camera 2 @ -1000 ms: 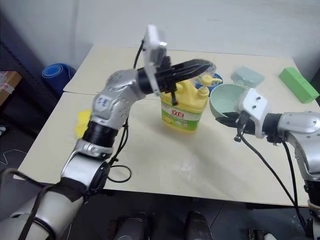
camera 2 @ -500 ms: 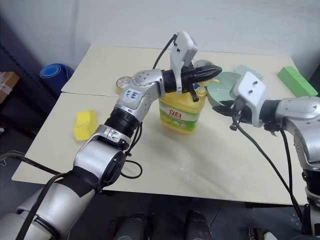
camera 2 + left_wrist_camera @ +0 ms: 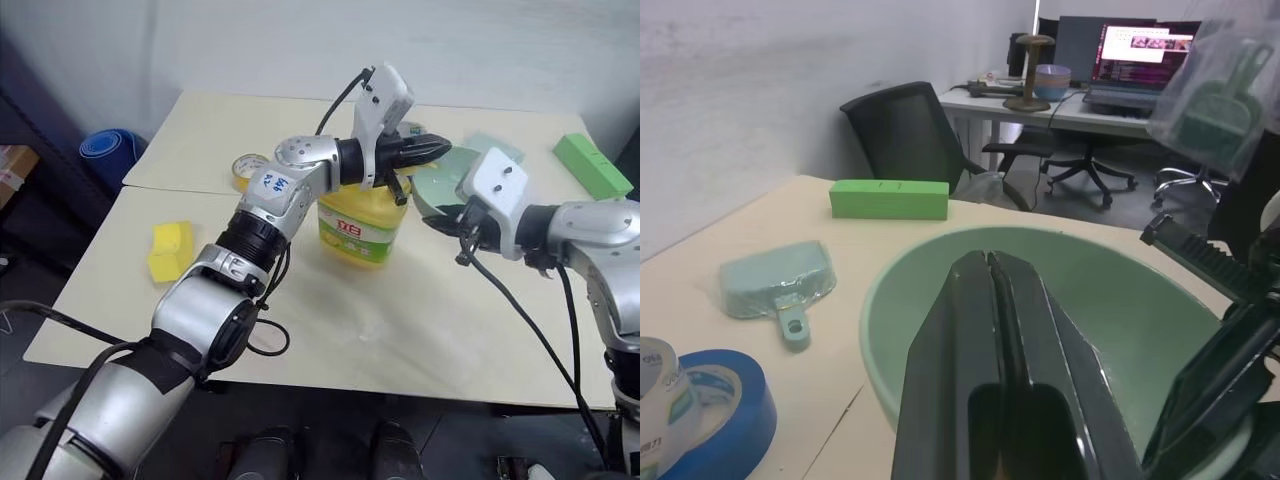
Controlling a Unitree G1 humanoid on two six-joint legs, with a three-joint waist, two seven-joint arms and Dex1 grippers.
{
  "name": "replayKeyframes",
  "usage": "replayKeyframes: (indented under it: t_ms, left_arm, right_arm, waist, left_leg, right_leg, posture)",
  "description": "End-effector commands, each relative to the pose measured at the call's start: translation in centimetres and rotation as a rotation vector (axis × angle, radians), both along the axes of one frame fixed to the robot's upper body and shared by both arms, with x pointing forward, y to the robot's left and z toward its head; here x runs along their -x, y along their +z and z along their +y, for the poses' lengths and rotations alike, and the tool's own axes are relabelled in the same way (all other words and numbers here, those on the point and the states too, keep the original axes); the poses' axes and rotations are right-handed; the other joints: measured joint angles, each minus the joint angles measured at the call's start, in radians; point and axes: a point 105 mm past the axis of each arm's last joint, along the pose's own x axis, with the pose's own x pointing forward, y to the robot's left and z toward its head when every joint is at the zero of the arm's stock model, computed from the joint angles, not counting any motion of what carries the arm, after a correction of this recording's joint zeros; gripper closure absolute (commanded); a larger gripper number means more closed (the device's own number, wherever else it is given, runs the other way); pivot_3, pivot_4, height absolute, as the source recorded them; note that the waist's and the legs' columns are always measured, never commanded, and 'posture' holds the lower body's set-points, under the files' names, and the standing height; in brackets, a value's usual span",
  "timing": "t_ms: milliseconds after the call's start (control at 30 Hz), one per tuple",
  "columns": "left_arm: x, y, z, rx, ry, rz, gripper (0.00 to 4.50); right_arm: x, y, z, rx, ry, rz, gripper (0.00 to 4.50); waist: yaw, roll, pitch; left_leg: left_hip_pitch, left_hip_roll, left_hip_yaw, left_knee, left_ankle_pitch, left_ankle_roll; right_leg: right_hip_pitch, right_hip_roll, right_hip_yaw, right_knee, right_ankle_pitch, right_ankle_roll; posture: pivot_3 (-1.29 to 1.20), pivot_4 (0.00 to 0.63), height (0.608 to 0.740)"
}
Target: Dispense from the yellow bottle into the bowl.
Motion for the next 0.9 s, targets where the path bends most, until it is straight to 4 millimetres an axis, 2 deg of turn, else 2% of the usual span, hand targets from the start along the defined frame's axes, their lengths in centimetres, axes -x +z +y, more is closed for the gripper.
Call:
replayKeyframes:
  t_ms: [33,167,433,567,733,800,900]
  left_arm:
    - [-1.1,-5.9,0.8,-0.134,0.063,0.178,4.49]
    - [-1.3,-7.7,1.2,-0.174,0.085,0.203,4.49]
    - [-1.7,-9.6,1.7,-0.172,0.123,0.286,4.49]
    - [-1.8,-9.0,1.8,-0.115,0.132,0.310,4.49]
    - [-1.0,-1.6,1.4,0.177,0.016,0.206,4.49]
    - [-0.2,1.2,2.2,0.273,-0.049,0.141,4.49]
    - [0.7,4.2,4.4,0.396,-0.119,0.085,4.49]
  right_arm:
    - [0.7,1.5,0.2,-0.005,0.015,-0.065,4.50]
    - [0.7,1.3,0.5,-0.006,0.025,-0.061,4.50]
    - [0.4,1.5,0.9,-0.023,0.031,-0.071,4.50]
    - [0.3,1.5,1.0,-0.028,0.034,-0.072,4.50]
    - [-0.1,1.4,0.4,-0.054,0.010,-0.086,4.50]
    - [-0.2,0.8,-0.2,-0.035,0.001,-0.089,4.50]
    - [0.0,-0.4,-1.2,-0.039,0.005,-0.070,4.50]
  waist:
    - [0.000,0.000,0.000]
    - [0.000,-0.002,-0.002]
    - [-0.001,-0.006,-0.005]
    - [-0.002,-0.006,-0.006]
    - [-0.003,-0.006,-0.006]
    - [-0.003,-0.006,-0.006]
    - [-0.003,-0.006,-0.004]
  left_leg:
    - [0.001,0.000,0.000,0.000,0.000,0.000]
    - [0.002,0.000,0.000,0.000,0.000,0.000]
    - [0.003,0.000,0.000,0.000,0.000,0.000]
    - [0.004,0.000,0.000,0.000,0.000,0.000]
    - [0.003,0.000,0.000,0.000,0.000,0.000]
    - [0.002,0.000,0.001,0.000,0.000,0.000]
    - [0.001,0.000,0.000,0.000,0.000,0.000]
  right_leg:
    - [0.001,0.000,0.000,0.000,0.000,0.000]
    - [0.002,0.000,0.001,0.001,0.000,0.000]
    - [0.003,0.000,0.001,0.001,0.000,0.000]
    - [0.003,0.000,0.001,0.001,0.000,0.000]
    - [0.002,0.000,0.001,0.002,0.000,0.000]
    - [0.001,0.000,0.001,0.002,0.000,0.000]
    - [0.000,0.000,0.001,0.001,0.000,0.000]
  posture:
    - [0.00,0.150,0.740]
    - [0.00,0.150,0.740]
    - [0.00,0.150,0.740]
    - [0.00,0.150,0.740]
    - [0.00,0.150,0.740]
    - [0.00,0.150,0.740]
    - [0.00,0.150,0.740]
